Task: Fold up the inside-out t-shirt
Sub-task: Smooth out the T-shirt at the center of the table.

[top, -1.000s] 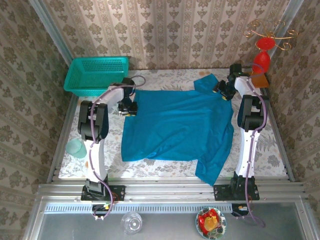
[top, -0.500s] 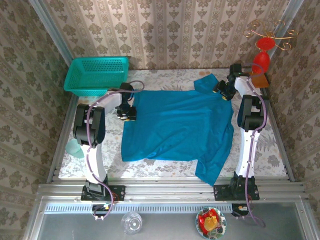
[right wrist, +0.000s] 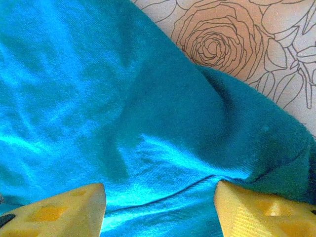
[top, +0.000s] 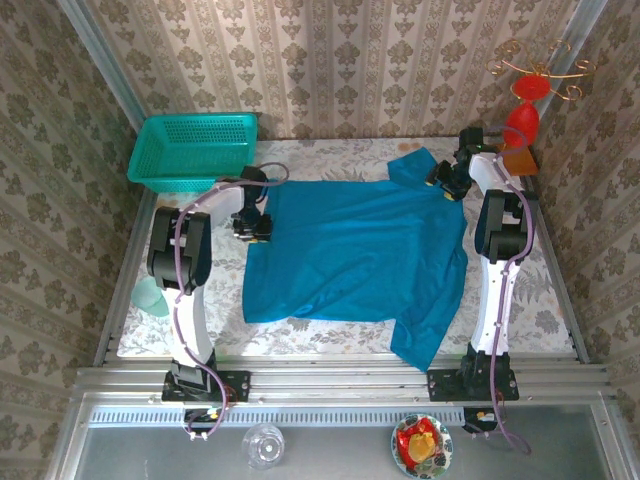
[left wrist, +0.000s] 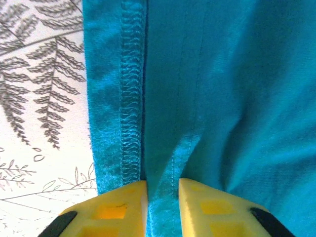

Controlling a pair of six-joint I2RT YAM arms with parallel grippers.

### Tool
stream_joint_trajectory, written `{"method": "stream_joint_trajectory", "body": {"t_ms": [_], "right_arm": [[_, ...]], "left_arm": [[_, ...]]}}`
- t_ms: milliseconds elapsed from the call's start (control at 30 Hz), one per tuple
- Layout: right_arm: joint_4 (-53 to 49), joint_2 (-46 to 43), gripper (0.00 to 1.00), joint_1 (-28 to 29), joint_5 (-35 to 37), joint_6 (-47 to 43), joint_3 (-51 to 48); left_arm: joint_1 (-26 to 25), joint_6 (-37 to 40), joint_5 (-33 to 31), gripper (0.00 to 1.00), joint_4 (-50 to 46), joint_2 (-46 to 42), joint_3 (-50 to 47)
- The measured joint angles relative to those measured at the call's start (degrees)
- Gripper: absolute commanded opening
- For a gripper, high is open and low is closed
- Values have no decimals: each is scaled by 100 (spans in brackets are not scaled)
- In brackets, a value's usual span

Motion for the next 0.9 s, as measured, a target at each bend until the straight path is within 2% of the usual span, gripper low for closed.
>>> {"method": "stream_joint_trajectory", "body": {"t_ms": [200,433,733,900], "right_arm": [[-11,0,63,0,2,0,0],[-11,0,63,0,2,0,0],[-15,0,62,-2,2,-20,0],[-15,0,63,-2,0,-20,0]], "left_arm": [[-9,-11,15,11,9,-4,0],[-9,-7,-164,14,-52,-39,0],[-63,33,-197,13,-166,-42,35],[-153,48,-177,18,-166,-42,59]]}}
